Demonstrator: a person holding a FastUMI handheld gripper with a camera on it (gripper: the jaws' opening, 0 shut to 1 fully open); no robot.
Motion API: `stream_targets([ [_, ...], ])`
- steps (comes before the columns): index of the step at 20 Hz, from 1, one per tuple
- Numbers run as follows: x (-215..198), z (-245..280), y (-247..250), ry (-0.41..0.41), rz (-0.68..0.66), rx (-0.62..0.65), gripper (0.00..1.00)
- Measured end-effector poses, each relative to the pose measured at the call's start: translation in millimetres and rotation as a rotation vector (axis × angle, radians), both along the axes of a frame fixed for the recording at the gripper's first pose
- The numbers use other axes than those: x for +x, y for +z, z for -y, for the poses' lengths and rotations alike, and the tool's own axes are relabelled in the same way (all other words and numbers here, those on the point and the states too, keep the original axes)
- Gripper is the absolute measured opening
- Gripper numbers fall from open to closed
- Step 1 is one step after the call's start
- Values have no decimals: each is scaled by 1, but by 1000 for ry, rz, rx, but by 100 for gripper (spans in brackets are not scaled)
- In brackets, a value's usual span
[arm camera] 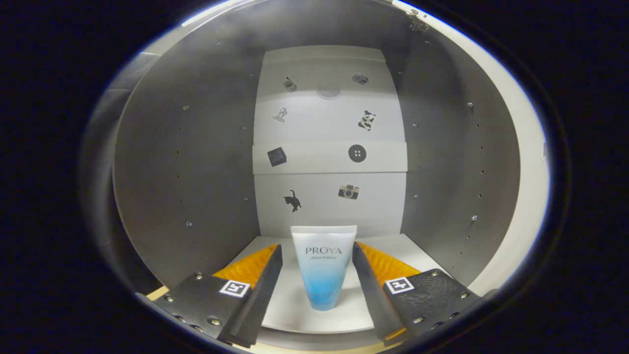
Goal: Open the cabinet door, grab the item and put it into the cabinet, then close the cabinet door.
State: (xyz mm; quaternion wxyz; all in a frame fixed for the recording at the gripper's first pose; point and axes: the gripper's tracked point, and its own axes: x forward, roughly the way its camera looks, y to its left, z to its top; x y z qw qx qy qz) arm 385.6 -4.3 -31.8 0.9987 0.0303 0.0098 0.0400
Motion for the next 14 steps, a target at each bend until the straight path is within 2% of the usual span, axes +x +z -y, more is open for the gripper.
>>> stream_targets([
  [3, -8, 1, 3, -20, 9, -18, 88],
  [7, -36, 3, 18, -32, 33, -11, 98],
  [11, -85, 5, 31, -39, 44, 6, 98],
  [14, -137, 9, 38, -51, 43, 6, 98],
])
